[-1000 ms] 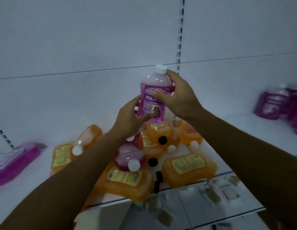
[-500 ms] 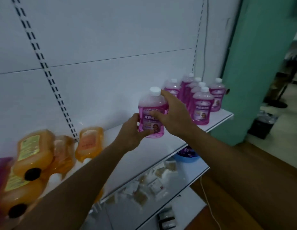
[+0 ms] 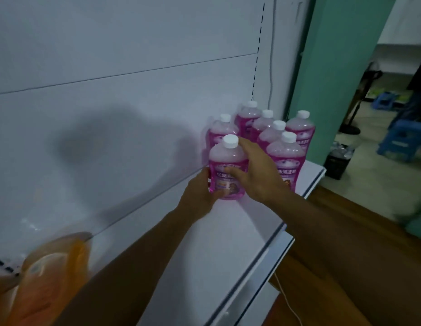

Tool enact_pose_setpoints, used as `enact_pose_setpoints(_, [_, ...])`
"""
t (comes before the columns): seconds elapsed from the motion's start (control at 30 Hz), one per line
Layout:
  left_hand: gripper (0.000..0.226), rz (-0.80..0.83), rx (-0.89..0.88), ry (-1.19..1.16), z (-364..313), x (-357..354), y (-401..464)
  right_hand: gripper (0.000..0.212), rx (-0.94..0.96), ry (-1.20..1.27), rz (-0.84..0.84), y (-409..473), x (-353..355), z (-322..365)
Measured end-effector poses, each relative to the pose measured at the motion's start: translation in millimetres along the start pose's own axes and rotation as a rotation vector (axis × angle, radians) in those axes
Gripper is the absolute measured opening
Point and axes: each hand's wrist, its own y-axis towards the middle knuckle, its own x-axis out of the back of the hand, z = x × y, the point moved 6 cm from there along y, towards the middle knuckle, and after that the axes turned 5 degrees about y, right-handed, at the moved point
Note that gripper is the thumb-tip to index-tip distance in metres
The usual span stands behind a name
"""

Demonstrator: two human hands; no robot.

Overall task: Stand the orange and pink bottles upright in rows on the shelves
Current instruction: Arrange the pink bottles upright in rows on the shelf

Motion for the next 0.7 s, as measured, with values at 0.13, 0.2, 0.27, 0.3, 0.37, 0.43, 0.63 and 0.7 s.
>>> enact_pose_setpoints(0.13, [0.057, -0.034, 0.021, -0.052, 20, -7, 32, 0.061, -0.005, -0.047, 0.003, 29, -15, -22])
enact_pose_setpoints(0.2, [0.057, -0.037, 0.029, -0.071, 26, -13, 43, 0.059, -0.008, -0.071, -0.011, 40, -18, -29])
enact_pose_setpoints(0.27, [0.052, -0.028, 0.031, -0.046, 29, -17, 52, 0.057, 0.001, -0.078, -0.034, 49, -18, -36])
enact_pose_setpoints(0.3, [0.049, -0.033, 0.037, -0.01, 30, -17, 55, 0.057, -0.003, -0.076, -0.045, 52, -18, -39])
enact_pose_setpoints(0.37, [0.052, -0.015, 0.038, -0.019, 30, -20, 58, 0.057, -0.018, -0.067, -0.062, 55, -18, -43])
enact_pose_setpoints(0.43, [0.061, -0.006, 0.045, -0.074, 37, -27, 62, 0.059, -0.025, -0.055, -0.064, 56, -19, -44])
enact_pose_setpoints(0.63, [0.066, 0.072, 0.018, 0.142, 31, -20, 50, 0.078, 0.051, -0.239, -0.139, 52, -18, -30])
enact_pose_setpoints(0.7, [0.076, 0.062, 0.014, 0.459, 29, -5, 36, 0.077, 0.101, -0.311, -0.157, 47, -14, -15])
